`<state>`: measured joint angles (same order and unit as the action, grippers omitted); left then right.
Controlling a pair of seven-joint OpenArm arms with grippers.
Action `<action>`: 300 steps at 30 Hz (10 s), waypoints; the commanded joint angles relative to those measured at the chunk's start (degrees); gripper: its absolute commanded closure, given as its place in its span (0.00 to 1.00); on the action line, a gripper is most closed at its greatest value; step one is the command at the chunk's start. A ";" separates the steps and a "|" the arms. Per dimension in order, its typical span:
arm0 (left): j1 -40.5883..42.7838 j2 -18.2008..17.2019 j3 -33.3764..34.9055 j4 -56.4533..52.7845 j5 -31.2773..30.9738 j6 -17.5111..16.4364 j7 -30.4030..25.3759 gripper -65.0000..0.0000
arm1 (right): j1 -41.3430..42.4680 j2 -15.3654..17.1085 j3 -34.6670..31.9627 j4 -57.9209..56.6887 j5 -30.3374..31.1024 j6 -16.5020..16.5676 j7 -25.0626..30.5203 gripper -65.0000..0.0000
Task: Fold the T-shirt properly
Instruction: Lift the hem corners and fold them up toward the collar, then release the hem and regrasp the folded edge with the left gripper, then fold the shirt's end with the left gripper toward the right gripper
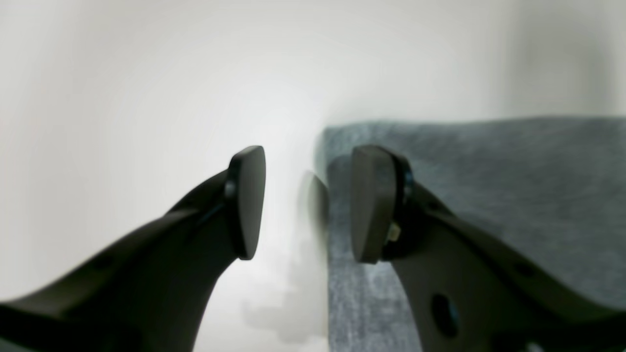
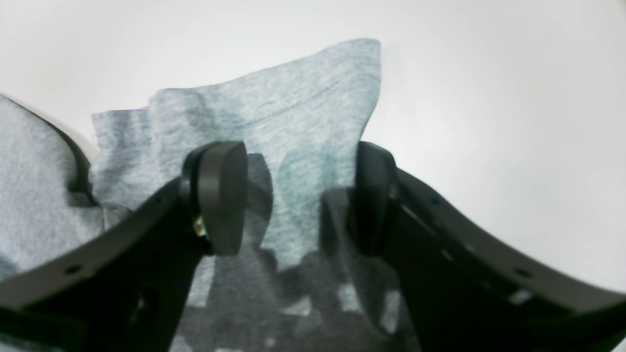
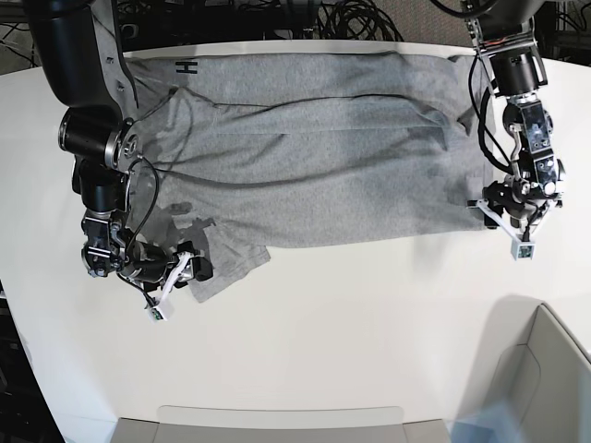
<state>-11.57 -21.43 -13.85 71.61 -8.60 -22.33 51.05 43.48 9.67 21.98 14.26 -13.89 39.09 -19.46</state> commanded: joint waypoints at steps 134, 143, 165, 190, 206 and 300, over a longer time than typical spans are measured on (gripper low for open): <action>28.58 13.39 -21.71 43.77 -0.67 -17.67 18.54 0.53 | -60.32 -7.78 3.91 101.30 -0.31 0.91 -48.98 0.61; 21.90 13.21 -24.00 38.58 -0.23 -17.67 26.62 0.53 | -59.70 -7.78 3.47 101.21 -0.31 0.91 -48.98 0.61; 21.90 12.68 -16.88 37.79 9.88 -17.67 23.02 0.52 | -59.53 -7.87 3.47 101.04 -0.22 0.91 -48.98 0.61; 19.79 12.51 -10.37 4.56 9.96 -17.67 14.67 0.56 | -56.28 -7.78 3.47 97.52 -0.48 0.91 -48.89 0.61; 19.79 7.32 -15.91 2.45 10.40 -17.67 13.61 1.00 | -56.10 -7.78 3.56 97.61 -0.40 0.91 -48.89 0.61; 19.71 29.56 21.54 43.07 9.88 -17.67 28.95 1.00 | -53.64 -9.36 -1.01 97.43 -0.31 0.91 -48.89 0.61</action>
<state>8.60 7.64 7.35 113.82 1.56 -39.92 80.58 -10.79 0.10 20.82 110.83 -14.13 39.11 -68.77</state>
